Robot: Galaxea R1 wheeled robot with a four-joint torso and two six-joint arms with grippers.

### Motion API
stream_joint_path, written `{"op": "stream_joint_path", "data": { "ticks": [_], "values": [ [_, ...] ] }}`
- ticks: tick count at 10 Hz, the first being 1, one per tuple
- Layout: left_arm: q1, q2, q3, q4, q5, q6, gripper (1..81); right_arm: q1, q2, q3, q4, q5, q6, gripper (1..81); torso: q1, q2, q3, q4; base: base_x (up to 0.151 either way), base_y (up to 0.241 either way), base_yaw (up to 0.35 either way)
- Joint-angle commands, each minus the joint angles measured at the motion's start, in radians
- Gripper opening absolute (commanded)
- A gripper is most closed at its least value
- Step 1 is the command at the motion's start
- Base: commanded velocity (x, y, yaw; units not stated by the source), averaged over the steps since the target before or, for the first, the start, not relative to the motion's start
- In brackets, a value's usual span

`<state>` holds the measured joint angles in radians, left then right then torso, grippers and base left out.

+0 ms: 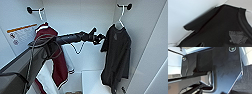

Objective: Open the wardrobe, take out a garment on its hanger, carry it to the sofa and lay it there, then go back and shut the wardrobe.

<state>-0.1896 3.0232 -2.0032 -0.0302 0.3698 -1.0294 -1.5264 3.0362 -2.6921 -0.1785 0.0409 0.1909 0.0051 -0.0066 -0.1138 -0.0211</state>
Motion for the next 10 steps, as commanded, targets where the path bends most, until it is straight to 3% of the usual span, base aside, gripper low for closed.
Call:
{"op": "stream_joint_path", "data": {
  "ticks": [1, 4, 10],
  "values": [
    [-0.225, -0.004, -0.006, -0.020, -0.112, -0.095, 81.1, 0.036, 0.008, 0.003, 0.002, -0.058, -0.002, 81.1, 0.000, 0.000, 0.000, 0.000, 0.000, 0.000, 0.000],
    [-0.268, 0.022, -0.075, -0.053, -0.130, -0.120, 81.1, 0.034, 0.011, 0.005, 0.001, -0.059, -0.002, 81.1, 0.000, 0.000, 0.000, 0.000, 0.000, 0.000, 0.000],
    [-0.336, 0.076, -0.060, -0.040, -0.161, -0.117, 81.1, 0.028, 0.017, 0.000, 0.001, -0.061, 0.001, 81.1, 0.000, 0.000, 0.000, 0.000, 0.000, 0.000, 0.000]
  ]
}}
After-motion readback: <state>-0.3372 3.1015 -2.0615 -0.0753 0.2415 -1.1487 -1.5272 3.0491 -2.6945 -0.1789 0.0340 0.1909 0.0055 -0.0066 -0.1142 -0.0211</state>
